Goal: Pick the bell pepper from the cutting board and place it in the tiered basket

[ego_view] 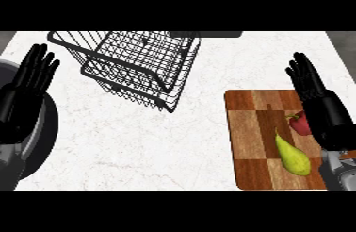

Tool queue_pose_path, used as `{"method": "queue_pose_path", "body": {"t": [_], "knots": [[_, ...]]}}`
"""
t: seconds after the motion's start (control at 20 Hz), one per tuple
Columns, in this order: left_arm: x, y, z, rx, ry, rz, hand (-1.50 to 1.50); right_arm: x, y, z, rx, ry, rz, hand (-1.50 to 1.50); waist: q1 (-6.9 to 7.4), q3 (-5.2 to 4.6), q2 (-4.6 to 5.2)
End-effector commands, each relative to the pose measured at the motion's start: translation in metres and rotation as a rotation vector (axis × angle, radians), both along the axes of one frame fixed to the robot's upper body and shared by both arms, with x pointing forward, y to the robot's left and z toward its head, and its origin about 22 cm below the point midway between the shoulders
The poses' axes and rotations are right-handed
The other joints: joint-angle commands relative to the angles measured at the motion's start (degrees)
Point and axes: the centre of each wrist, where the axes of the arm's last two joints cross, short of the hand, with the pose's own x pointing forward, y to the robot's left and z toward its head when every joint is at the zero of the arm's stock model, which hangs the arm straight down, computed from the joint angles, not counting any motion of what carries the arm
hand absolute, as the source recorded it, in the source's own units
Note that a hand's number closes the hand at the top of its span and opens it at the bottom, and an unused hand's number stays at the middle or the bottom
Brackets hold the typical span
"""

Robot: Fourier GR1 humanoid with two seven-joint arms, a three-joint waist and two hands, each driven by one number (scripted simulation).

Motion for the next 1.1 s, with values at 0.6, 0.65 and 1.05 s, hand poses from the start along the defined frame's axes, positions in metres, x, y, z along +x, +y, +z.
{"method": "queue_pose_path", "body": {"t": [0.6,0.65,1.05], "knots": [[-0.021,0.005,-0.070,-0.032,0.407,0.048,0.00,-0.028,-0.066,-0.064,-0.262,-0.329,0.170,-1.50,0.09,0.67,-0.85],[-0.019,-0.004,-0.061,-0.017,0.386,0.060,0.00,-0.034,-0.078,-0.059,-0.286,-0.379,0.174,-1.50,-0.13,0.67,-1.00],[-0.036,-0.010,-0.078,-0.044,0.421,0.070,0.00,-0.045,-0.124,0.037,-0.881,-0.467,0.101,-1.50,-1.42,0.39,-1.54]]}}
